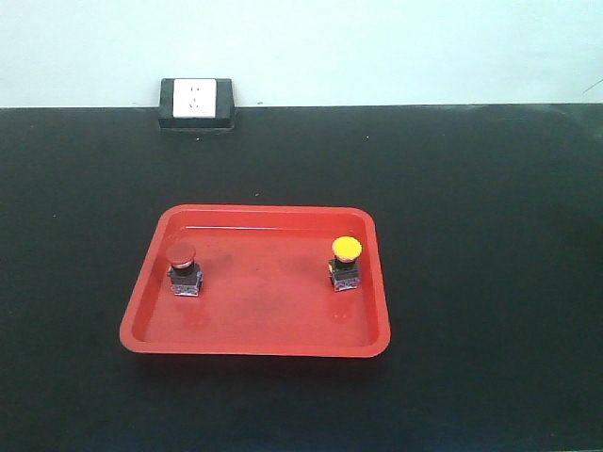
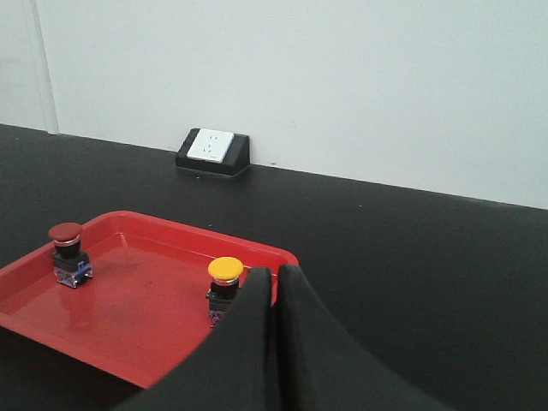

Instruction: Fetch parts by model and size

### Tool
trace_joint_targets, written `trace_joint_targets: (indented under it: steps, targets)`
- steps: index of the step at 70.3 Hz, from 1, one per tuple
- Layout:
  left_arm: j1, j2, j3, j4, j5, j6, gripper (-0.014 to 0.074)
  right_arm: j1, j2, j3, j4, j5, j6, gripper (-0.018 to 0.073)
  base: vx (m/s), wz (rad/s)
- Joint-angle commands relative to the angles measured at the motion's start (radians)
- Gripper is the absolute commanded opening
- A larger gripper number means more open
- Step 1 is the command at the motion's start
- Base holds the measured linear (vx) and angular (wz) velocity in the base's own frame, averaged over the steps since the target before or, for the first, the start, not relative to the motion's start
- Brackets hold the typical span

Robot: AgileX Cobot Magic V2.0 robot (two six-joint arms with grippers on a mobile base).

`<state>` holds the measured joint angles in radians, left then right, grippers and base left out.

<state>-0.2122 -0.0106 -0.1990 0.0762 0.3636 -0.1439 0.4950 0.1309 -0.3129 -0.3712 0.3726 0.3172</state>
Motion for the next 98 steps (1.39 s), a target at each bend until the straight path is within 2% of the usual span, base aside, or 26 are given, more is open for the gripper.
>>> trace_joint_targets:
  steps: [1,11,17,19,39,49,53,60,71,98]
  targets:
    - [0.061,-0.018,0.067,-0.005,-0.195,-0.002,-0.0008,-0.001,0.011,-0.026,-0.016,-0.071,-0.005,-0.001,0.0,0.0]
    - [0.161,-0.016,0.165,-0.006,-0.279,-0.002,-0.0008,-0.001,0.011,-0.026,-0.017,-0.066,-0.005,-0.001,0.0,0.0]
    - [0.2,-0.016,0.215,-0.034,-0.352,-0.002,-0.0008,-0.001,0.011,-0.026,-0.017,-0.066,-0.005,-0.001,0.0,0.0]
    - [0.208,-0.016,0.215,-0.035,-0.344,-0.002,-0.0008,-0.001,0.011,-0.026,-0.017,-0.066,-0.005,-0.001,0.0,0.0]
    - [0.214,-0.016,0.211,-0.008,-0.346,0.011,-0.0008,-0.001,0.011,-0.026,-0.017,-0.066,-0.005,-0.001,0.0,0.0]
    - [0.214,-0.016,0.212,-0.084,-0.346,0.104,-0.0008,-0.001,0.011,-0.026,-0.017,-0.066,-0.005,-0.001,0.0,0.0]
    - [0.214,-0.016,0.212,-0.085,-0.351,0.119,-0.0008,-0.001,0.011,-0.026,-0.017,-0.066,-0.005,-0.001,0.0,0.0]
    - [0.219,-0.016,0.212,-0.083,-0.351,0.119,-0.0008,-0.001,0.011,-0.026,-0.017,-0.066,-0.005,-0.001,0.0,0.0]
    - [0.264,-0.016,0.212,-0.083,-0.351,0.108,-0.0008,-0.001,0.011,-0.026,-0.017,-0.066,-0.005,-0.001,0.0,0.0]
    - [0.264,-0.015,0.211,-0.076,-0.345,0.107,-0.0008,-0.001,0.011,-0.026,-0.017,-0.066,-0.005,-0.001,0.0,0.0]
